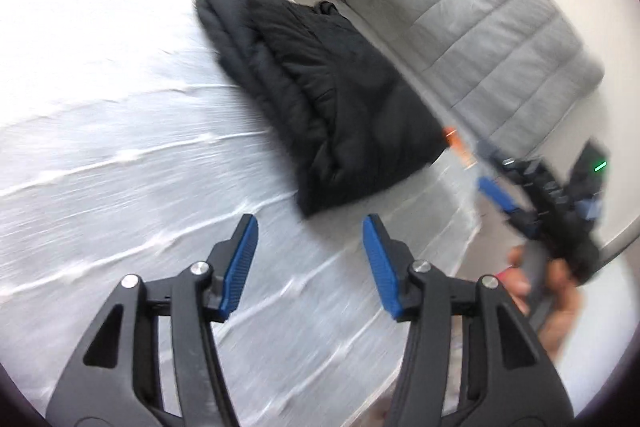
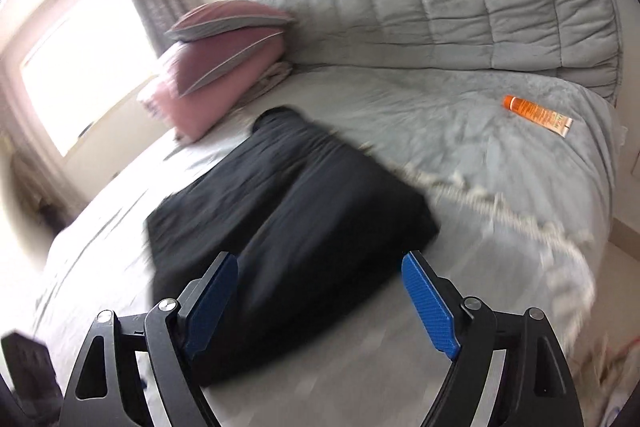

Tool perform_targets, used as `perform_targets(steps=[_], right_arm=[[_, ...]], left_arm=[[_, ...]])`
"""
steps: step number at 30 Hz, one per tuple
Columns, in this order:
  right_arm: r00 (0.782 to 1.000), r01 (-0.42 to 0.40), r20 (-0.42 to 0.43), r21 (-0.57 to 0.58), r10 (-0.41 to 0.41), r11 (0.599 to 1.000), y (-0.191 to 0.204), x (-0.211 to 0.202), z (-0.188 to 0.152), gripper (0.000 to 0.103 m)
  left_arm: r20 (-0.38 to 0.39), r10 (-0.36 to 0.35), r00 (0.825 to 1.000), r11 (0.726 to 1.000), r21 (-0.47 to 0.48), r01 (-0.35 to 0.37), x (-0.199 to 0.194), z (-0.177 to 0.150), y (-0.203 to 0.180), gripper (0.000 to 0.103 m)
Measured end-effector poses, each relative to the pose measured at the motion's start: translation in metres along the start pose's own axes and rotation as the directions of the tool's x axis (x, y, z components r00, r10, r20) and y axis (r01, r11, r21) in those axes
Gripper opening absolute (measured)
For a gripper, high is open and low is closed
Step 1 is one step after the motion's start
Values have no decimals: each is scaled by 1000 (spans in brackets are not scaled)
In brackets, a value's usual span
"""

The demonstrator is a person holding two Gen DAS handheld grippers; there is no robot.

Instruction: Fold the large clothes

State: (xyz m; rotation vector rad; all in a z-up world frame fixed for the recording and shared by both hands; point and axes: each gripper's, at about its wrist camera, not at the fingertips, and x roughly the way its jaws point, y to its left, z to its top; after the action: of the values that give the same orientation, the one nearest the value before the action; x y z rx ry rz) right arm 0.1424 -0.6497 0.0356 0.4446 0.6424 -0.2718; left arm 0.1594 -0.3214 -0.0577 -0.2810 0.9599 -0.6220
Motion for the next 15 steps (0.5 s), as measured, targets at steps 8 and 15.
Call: perform_targets(steps=[8, 15], right_arm=[[994, -104, -46, -87, 100, 991, 60, -98, -66, 86], [996, -83, -34, -121, 79, 989, 68, -163, -127, 89]], left_arm=[[143, 181, 973, 972, 127, -199, -118, -51, -19, 85], [141, 254, 957, 945, 172, -277, -145, -82, -44, 94]])
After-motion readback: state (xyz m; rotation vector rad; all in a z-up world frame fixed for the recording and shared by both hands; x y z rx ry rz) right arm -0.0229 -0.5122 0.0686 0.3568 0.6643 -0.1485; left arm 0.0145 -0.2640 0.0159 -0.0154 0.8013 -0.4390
